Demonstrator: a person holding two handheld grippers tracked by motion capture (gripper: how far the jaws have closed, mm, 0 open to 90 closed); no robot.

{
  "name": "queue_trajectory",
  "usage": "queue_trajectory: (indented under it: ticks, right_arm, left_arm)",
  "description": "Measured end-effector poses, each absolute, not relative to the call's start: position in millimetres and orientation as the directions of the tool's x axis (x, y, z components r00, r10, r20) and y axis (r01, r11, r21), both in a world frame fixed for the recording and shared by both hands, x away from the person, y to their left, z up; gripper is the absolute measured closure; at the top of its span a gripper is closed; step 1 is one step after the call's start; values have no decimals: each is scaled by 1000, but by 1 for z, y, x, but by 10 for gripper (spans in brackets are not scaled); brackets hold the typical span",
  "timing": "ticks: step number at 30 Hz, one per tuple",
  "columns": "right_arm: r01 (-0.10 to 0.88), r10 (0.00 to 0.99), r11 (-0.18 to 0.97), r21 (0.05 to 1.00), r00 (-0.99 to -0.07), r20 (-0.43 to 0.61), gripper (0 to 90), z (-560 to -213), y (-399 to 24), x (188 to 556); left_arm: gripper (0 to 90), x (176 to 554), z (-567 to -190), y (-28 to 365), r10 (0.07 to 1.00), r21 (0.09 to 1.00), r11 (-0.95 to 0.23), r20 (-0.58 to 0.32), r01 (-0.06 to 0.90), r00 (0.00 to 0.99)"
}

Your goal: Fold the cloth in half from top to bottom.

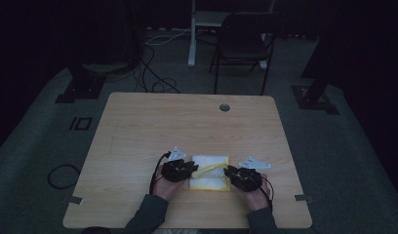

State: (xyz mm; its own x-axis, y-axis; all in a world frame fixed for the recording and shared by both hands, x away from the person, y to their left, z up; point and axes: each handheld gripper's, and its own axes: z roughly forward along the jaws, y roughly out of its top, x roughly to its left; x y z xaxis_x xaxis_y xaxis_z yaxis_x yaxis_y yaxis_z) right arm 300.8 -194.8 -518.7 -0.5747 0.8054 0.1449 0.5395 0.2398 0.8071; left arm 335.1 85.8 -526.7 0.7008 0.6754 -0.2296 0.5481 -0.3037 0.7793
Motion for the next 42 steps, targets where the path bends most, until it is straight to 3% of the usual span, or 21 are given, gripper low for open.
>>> queue_trajectory:
  ticks: [15,30,42]
  right_arm:
    - [535,812,221,815,-564,151,708,-517,-202,300]
    - [537,861,187,823,-493,126,696,-516,-226,306]
    - [574,909,210,791,-413,58,670,-532,-244,322]
  left_arm:
    - [719,323,-533,88,667,780,-321,-216,537,713]
    - [698,311,-530,96,667,791,-337,-183,511,722]
    - [677,315,-535,133,743,791,-300,-158,534,651]
